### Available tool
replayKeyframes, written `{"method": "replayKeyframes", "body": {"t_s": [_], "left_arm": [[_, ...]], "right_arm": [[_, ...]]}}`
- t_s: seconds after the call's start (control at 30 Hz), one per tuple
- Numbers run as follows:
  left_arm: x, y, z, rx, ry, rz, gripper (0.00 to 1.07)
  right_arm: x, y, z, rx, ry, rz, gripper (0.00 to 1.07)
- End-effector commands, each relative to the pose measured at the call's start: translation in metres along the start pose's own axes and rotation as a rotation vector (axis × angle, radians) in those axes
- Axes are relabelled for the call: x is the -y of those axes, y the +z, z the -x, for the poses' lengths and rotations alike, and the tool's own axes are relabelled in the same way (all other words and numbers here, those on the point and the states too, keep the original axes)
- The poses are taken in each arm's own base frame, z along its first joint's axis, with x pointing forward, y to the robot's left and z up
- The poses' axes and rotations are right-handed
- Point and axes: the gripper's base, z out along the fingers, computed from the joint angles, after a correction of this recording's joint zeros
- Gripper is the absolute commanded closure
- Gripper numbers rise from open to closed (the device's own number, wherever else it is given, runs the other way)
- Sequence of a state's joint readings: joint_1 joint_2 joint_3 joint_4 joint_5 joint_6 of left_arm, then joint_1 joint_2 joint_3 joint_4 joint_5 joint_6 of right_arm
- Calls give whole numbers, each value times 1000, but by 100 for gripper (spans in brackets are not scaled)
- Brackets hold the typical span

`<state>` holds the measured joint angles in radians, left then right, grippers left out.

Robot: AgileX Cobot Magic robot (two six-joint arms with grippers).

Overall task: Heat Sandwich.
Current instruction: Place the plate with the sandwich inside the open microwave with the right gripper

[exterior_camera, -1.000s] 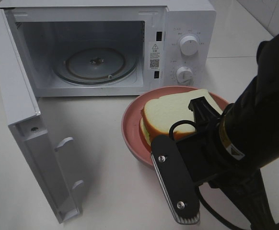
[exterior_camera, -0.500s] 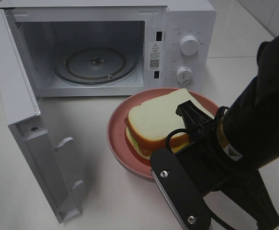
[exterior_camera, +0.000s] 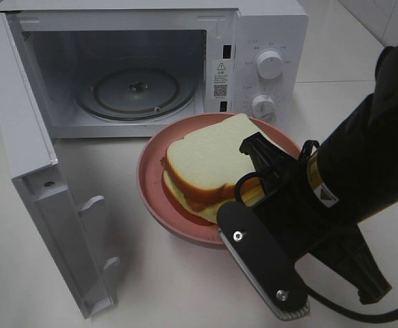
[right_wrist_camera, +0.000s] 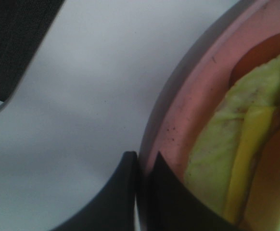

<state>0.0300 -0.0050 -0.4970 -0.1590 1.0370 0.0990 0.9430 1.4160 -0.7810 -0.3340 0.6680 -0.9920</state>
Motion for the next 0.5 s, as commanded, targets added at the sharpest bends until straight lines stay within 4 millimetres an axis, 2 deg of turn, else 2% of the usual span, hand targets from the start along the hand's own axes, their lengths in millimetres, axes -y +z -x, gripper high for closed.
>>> {"method": "replayKeyframes", "body": {"t_s": [0.03,0.3,0.5], "left_arm": [[1,-3,-2,31,-1,-8,4],[1,-3,-2,31,-1,-8,4],[1,-3,-2,31,-1,-8,4]], "right_arm": [[4,2,-7,17,-24,-13,107],[13,7,-22,97,-45,-52,107],[22,17,-19,120,-49,-27,107]]}}
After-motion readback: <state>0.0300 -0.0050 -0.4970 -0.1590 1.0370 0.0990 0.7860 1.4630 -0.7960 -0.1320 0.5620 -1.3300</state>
